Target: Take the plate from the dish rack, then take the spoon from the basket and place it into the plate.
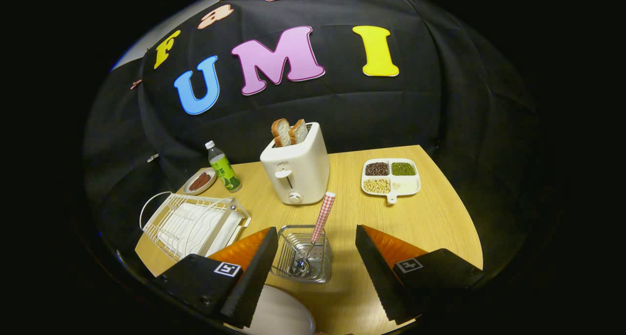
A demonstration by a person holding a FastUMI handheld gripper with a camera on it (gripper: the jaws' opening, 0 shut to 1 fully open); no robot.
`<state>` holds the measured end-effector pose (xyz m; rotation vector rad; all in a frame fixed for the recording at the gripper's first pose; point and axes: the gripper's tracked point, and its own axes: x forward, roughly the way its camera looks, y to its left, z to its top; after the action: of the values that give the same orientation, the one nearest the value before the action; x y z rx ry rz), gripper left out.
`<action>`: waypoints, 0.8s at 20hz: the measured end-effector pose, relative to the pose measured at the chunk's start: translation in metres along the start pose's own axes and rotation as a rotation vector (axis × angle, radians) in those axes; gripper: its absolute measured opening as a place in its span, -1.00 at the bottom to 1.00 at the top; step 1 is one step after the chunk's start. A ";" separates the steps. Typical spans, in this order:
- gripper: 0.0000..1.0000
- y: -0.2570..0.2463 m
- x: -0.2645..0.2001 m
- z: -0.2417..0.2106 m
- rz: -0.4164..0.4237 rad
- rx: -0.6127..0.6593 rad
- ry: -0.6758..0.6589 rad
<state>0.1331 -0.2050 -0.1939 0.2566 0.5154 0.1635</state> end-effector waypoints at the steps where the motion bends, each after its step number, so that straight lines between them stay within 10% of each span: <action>1: 0.96 -0.001 0.009 0.005 -0.003 -0.003 -0.002; 11: 0.93 -0.008 0.079 -0.003 -0.025 -0.051 0.092; 16: 0.22 -0.007 0.094 -0.013 -0.030 -0.050 0.129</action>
<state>0.2077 -0.1888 -0.2499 0.1903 0.6419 0.1639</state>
